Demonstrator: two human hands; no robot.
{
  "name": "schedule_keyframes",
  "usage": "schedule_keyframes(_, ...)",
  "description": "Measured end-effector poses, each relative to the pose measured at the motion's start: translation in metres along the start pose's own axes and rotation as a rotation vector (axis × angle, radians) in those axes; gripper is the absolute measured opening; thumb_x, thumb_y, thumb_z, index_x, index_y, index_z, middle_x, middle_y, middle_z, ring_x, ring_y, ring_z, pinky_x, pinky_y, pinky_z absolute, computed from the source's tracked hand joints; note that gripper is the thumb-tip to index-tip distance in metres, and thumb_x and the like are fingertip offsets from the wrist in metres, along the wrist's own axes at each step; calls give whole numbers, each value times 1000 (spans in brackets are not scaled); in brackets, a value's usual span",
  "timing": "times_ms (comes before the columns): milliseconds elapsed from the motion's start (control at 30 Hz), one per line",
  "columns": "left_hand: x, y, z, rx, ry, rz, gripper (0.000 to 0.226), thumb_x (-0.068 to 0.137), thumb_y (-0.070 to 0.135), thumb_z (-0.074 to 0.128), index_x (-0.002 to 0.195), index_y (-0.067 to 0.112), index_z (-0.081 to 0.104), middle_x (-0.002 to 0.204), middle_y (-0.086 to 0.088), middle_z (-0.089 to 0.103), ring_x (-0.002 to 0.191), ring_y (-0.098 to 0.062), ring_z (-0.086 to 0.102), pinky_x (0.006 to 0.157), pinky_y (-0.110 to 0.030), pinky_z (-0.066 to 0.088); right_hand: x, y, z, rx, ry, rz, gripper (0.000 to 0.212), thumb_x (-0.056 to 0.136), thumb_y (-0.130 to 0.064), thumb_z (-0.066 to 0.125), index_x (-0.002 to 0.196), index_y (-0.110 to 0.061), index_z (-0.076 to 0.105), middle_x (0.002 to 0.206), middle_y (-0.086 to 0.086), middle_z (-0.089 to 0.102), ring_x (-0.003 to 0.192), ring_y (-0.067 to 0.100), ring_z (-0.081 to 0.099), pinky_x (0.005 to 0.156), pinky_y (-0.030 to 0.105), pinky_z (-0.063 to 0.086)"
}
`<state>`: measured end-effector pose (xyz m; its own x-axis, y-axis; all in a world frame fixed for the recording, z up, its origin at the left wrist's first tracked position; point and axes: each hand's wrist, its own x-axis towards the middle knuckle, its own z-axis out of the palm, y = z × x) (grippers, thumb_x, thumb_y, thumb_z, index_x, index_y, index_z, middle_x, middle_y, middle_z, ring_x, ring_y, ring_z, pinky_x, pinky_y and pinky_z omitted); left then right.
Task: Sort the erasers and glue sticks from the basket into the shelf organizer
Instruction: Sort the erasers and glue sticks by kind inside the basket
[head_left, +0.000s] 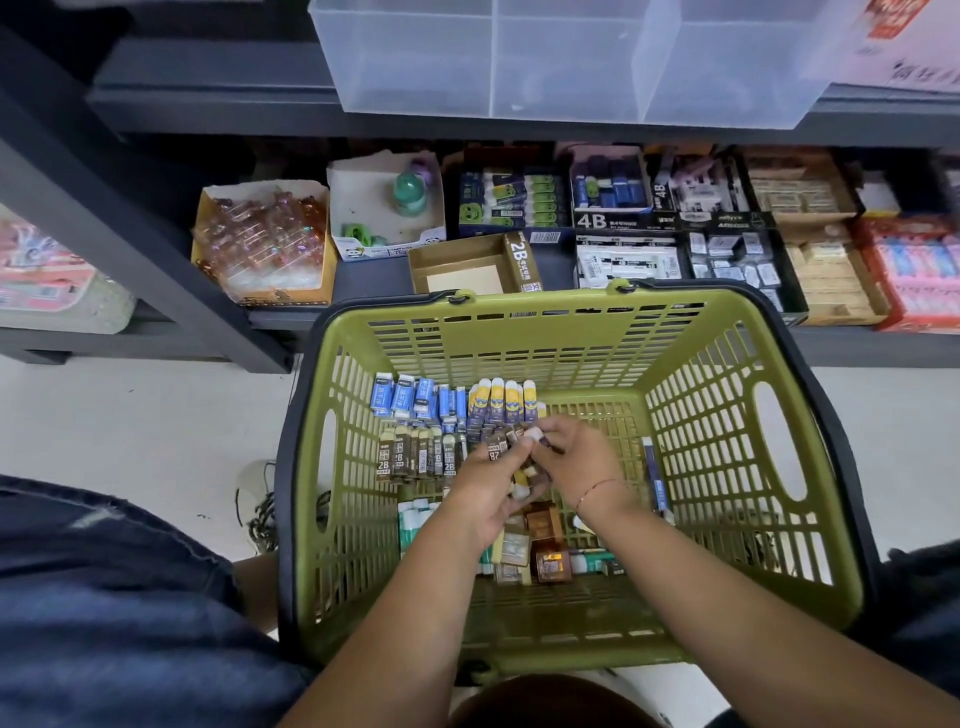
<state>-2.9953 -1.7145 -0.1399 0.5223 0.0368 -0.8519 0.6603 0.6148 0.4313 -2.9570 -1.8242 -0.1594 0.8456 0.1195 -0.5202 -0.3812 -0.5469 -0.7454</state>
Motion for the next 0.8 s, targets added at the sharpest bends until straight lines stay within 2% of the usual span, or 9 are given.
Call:
schedule_keyframes(67, 6, -3, -2, 19, 48, 6, 71, 88, 16, 68, 147, 15, 29, 124, -19, 58, 77, -23, 69, 74, -36, 60, 2, 3, 1, 18, 23, 37, 16, 87, -10, 67, 103, -10, 68, 102, 3, 70, 92, 17, 64, 89, 35, 52)
schedule_keyframes(167, 11, -4, -7, 9, 132, 8, 62, 90, 17, 65, 143, 16, 32, 104, -13, 63, 76, -22, 67, 80, -36, 58, 18, 2, -1, 224, 87, 134, 10, 82, -8, 72, 91, -8, 70, 98, 6, 68, 94, 21, 63, 90, 36, 51)
schedule_keyframes(233, 12, -1, -11, -6, 132, 2, 27, 91, 18, 64, 112, 14, 47, 92, -11, 65, 70, -19, 65, 73, -30, 56, 40, 0, -3, 292, 140, 210, 13, 81, -9, 74, 92, -4, 69, 101, 7, 67, 94, 22, 63, 95, 39, 50)
schedule_keyframes(300, 13, 2, -13, -15, 114, -6, 15, 91, 21, 63, 96, 17, 49, 88, -10, 66, 63, -17, 61, 60, -26, 53, 62, -3, -3, 348, 153, 257, 12, 81, -9, 74, 90, -4, 68, 104, 13, 68, 94, 25, 63, 98, 43, 49)
schedule_keyframes(433, 17, 2, -14, -32, 97, 18, 15, 95, 21, 59, 105, 14, 50, 79, -10, 65, 58, -16, 57, 54, -25, 48, 84, -8, 3, 290, 202, 259, 16, 76, -13, 79, 83, -12, 65, 93, 9, 68, 86, 22, 63, 90, 36, 52)
schedule_keyframes(500, 19, 1, -16, -27, 111, 20, 37, 95, 21, 59, 126, 4, 47, 79, -10, 68, 56, -15, 61, 50, -23, 50, 90, -7, 7, 271, 200, 253, 21, 75, -13, 80, 72, -16, 59, 88, 9, 67, 86, 23, 63, 87, 34, 53)
schedule_keyframes(600, 22, 1, -18, -29, 135, 10, 58, 92, 21, 62, 141, 0, 38, 83, -11, 72, 58, -15, 67, 49, -23, 52, 93, -6, 11, 280, 139, 240, 11, 79, -4, 74, 79, -9, 65, 88, 10, 68, 81, 21, 63, 75, 28, 56)
schedule_keyframes(700, 20, 3, -16, -94, 137, 3, 63, 90, 18, 64, 143, 1, 35, 90, -15, 72, 63, -19, 71, 50, -24, 54, 91, -4, 10, 269, 105, 203, 13, 82, 1, 70, 95, -1, 67, 83, 8, 65, 75, 20, 60, 68, 24, 55)
schedule_keyframes(800, 14, 5, -15, -118, 136, -12, 49, 91, 15, 63, 134, -1, 44, 97, -19, 70, 68, -23, 72, 54, -27, 58, 81, -6, 4, 232, 149, 148, 8, 83, -2, 69, 82, -10, 66, 87, 8, 67, 77, 22, 63, 73, 30, 55)
